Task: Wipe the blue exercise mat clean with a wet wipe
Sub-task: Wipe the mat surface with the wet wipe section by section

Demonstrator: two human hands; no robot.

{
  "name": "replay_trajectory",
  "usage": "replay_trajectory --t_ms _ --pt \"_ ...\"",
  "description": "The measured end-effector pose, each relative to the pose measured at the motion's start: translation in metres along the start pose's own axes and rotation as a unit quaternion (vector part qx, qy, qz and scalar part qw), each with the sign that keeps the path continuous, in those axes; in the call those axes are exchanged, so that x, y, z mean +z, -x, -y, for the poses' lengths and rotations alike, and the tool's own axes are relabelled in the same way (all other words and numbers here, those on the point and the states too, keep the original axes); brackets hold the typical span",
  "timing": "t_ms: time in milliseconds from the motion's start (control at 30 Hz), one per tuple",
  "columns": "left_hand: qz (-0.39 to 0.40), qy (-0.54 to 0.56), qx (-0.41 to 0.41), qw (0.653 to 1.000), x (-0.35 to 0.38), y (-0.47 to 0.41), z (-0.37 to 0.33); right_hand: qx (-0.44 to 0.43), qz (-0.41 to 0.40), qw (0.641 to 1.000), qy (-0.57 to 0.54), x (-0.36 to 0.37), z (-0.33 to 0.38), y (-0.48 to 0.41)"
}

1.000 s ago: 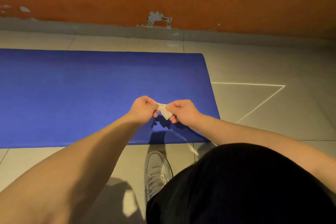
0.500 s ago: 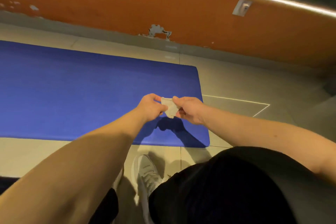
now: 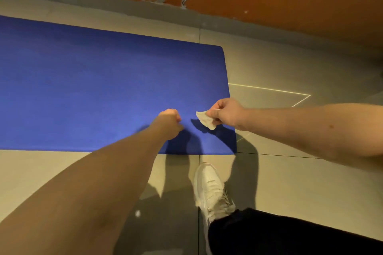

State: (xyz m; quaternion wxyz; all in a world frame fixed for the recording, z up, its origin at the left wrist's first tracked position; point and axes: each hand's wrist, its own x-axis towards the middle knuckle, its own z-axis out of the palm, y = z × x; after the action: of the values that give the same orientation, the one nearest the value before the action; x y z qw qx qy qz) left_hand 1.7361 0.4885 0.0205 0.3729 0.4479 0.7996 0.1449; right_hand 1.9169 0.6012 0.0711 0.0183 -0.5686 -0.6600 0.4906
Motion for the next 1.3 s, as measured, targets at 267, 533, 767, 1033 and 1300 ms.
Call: replay_trajectory --t_ms 267,533,767,1033,1300 --pt "-0.01 -0.246 -0.052 0.968 0.05 -0.026 0.056 -0.138 -0.029 0.979 0.146 0.107 -0.058 -0.043" --pt "0.006 -0.264 -0.045 0.964 0.051 -0.02 0.075 -0.292 0.024 0.911 0.29 0.162 -0.089 -0.021" --pt "-0.007 -0.255 -0.039 0.966 0.056 -0.017 0.078 -0.378 0.06 0.839 0.388 0.149 -0.095 -0.028" --pt "-0.024 -0.241 -0.03 0.97 0.06 -0.017 0.082 -0.315 0.098 0.83 0.45 0.157 -0.118 -0.002" --pt "-0.034 -0.238 -0.012 0.971 0.062 -0.016 0.085 -0.27 0.124 0.805 0.513 0.159 -0.11 -0.01"
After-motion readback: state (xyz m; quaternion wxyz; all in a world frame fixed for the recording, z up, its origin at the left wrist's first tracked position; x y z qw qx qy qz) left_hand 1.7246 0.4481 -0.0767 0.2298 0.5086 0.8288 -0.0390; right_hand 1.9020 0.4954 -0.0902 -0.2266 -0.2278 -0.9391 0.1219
